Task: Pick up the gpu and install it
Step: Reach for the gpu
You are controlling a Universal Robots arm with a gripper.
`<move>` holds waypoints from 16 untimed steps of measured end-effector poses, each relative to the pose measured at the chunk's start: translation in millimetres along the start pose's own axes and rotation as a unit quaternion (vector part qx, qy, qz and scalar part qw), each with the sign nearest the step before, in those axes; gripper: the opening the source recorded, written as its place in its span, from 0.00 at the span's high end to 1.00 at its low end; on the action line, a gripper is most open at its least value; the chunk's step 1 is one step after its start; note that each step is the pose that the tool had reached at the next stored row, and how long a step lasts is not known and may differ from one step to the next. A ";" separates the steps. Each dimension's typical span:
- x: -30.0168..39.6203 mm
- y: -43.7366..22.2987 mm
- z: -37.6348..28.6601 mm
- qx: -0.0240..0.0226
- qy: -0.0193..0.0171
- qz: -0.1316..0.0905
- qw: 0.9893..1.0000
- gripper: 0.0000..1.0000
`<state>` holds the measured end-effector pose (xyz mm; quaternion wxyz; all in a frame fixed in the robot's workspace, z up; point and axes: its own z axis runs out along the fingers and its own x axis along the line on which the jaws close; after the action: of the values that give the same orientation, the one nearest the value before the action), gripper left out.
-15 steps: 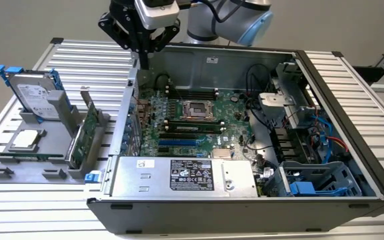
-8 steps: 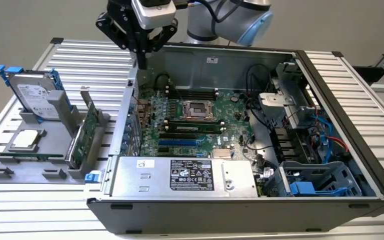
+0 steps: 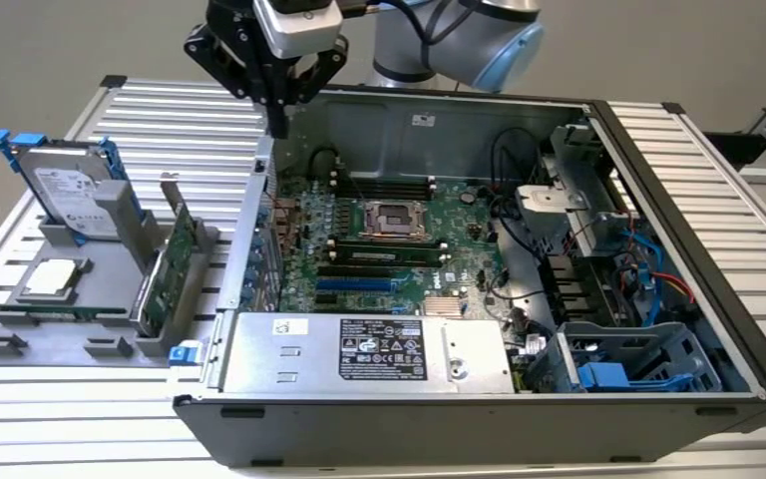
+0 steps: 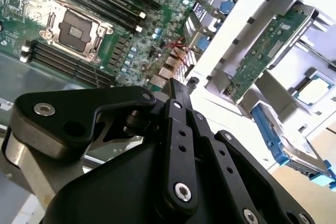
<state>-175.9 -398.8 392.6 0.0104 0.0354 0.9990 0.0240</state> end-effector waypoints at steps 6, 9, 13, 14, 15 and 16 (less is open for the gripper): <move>3.9 -0.3 -0.1 0.000 0.000 0.000 1.000 1.00; 5.7 -0.4 -0.1 0.000 0.000 0.000 1.000 1.00; 8.0 -0.6 -0.2 0.000 0.000 0.000 1.000 1.00; 8.5 -0.6 -0.2 0.000 0.000 0.000 1.000 1.00; 9.1 -0.6 -0.2 0.000 0.000 0.000 1.000 1.00; 9.7 -0.7 -0.3 0.000 0.000 0.000 1.000 1.00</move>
<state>-185.6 -398.8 392.6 0.0103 0.0354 0.9990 0.0240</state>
